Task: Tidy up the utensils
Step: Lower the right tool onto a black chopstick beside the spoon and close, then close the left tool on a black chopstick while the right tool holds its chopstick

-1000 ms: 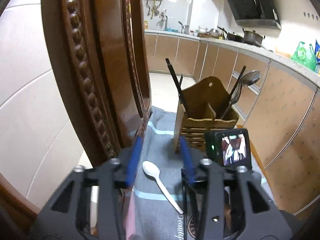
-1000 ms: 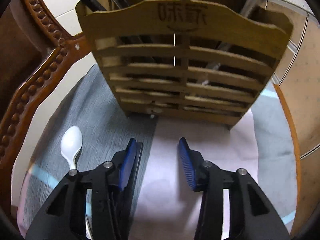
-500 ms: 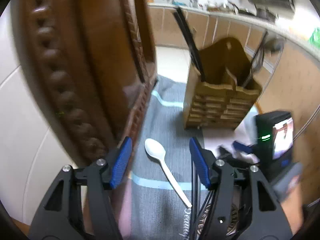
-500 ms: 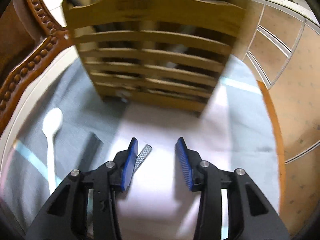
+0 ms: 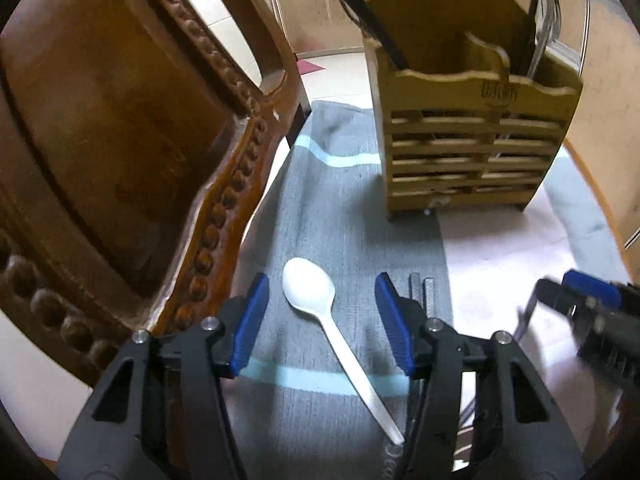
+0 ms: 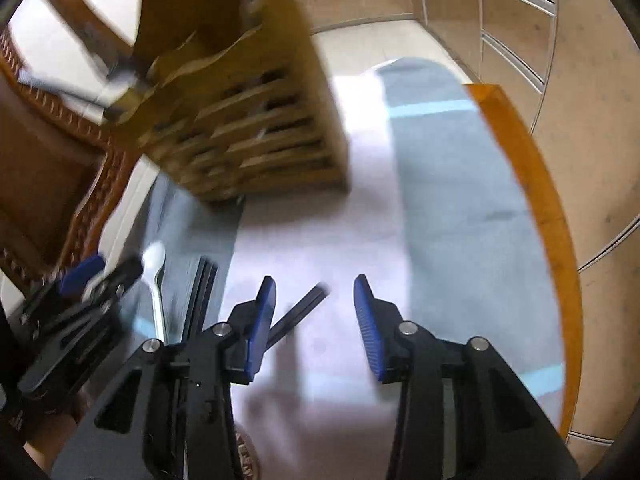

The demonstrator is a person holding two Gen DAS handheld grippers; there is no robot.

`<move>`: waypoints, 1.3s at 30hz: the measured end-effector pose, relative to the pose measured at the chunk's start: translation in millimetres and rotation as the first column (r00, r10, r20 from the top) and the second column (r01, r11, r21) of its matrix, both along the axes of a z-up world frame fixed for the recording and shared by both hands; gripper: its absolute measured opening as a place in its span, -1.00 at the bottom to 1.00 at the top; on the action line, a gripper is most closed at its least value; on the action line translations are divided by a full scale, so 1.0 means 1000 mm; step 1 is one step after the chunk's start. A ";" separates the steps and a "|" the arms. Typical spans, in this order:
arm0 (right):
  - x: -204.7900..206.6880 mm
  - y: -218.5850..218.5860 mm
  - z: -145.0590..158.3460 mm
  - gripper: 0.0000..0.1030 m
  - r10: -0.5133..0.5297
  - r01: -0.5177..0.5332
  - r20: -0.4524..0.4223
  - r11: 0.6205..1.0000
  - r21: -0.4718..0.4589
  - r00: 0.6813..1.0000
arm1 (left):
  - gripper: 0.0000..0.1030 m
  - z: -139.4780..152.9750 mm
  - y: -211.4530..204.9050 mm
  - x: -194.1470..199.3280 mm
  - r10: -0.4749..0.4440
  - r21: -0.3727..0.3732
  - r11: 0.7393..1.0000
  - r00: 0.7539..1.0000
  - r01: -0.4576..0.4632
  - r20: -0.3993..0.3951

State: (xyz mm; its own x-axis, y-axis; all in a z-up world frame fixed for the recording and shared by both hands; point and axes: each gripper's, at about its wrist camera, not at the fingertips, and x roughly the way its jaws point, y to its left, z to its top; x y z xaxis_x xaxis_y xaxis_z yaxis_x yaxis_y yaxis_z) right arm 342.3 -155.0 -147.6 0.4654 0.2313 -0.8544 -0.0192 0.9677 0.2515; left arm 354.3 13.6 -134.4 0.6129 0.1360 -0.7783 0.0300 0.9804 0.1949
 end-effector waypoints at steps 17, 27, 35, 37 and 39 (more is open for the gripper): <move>0.002 -0.001 -0.015 -0.72 0.254 -0.237 0.070 0.952 -0.192 0.965 | 0.04 -0.003 0.002 -0.005 -0.080 -0.077 0.994 0.996 0.077 -0.039; -0.001 -0.007 -0.019 -0.71 0.310 -0.288 0.063 0.929 -0.232 0.949 | -0.06 -0.026 -0.022 0.007 -0.077 -0.068 0.995 0.992 0.071 -0.098; -0.003 -0.005 -0.019 -0.68 0.321 -0.301 0.056 0.925 -0.232 0.945 | 0.15 -0.037 -0.007 0.017 -0.058 -0.092 0.995 0.992 0.048 -0.116; -0.003 -0.006 -0.019 -0.68 0.321 -0.300 0.058 0.925 -0.233 0.945 | 0.14 -0.036 -0.011 0.016 -0.062 -0.062 0.997 0.993 0.055 -0.105; -0.001 -0.006 -0.019 -0.68 0.315 -0.293 0.061 0.928 -0.231 0.947 | -0.05 -0.034 -0.018 0.013 -0.071 -0.046 0.997 0.993 0.067 -0.094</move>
